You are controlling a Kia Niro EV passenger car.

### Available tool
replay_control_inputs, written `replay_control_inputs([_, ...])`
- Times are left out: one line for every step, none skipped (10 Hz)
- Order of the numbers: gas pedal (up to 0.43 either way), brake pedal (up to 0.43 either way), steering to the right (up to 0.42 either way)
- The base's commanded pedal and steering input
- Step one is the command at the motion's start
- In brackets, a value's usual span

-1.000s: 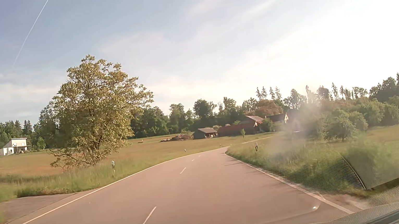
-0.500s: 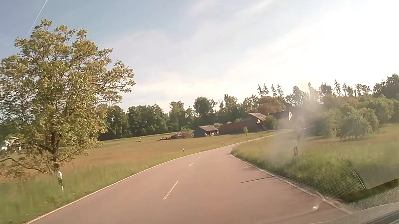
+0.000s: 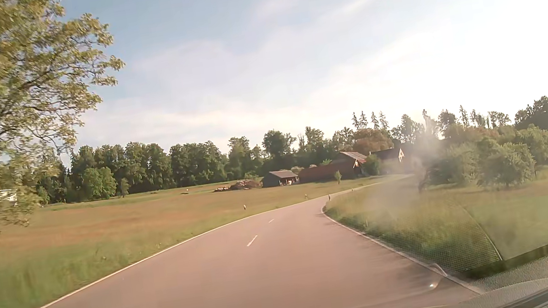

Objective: Follow the waypoints while adhering to traffic rules and regulations

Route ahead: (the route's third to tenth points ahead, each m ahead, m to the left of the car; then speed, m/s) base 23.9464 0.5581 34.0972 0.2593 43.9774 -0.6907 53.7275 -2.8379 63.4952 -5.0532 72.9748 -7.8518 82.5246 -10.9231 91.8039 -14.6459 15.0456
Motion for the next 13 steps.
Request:
replay_control_inputs([0.177,0.0,0.004])
replay_control_inputs([0.177,0.0,0.007])
replay_control_inputs([0.177,0.0,0.009])
replay_control_inputs([0.177,0.0,0.011])
replay_control_inputs([0.177,0.0,0.012])
replay_control_inputs([0.177,0.0,0.012])
replay_control_inputs([0.177,0.0,0.012])
replay_control_inputs([0.177,0.0,0.012])
replay_control_inputs([0.177,0.0,0.013])
replay_control_inputs([0.177,0.0,0.014])
replay_control_inputs([0.177,0.0,0.015])
replay_control_inputs([0.177,0.0,0.017])
replay_control_inputs([0.177,0.0,0.019])
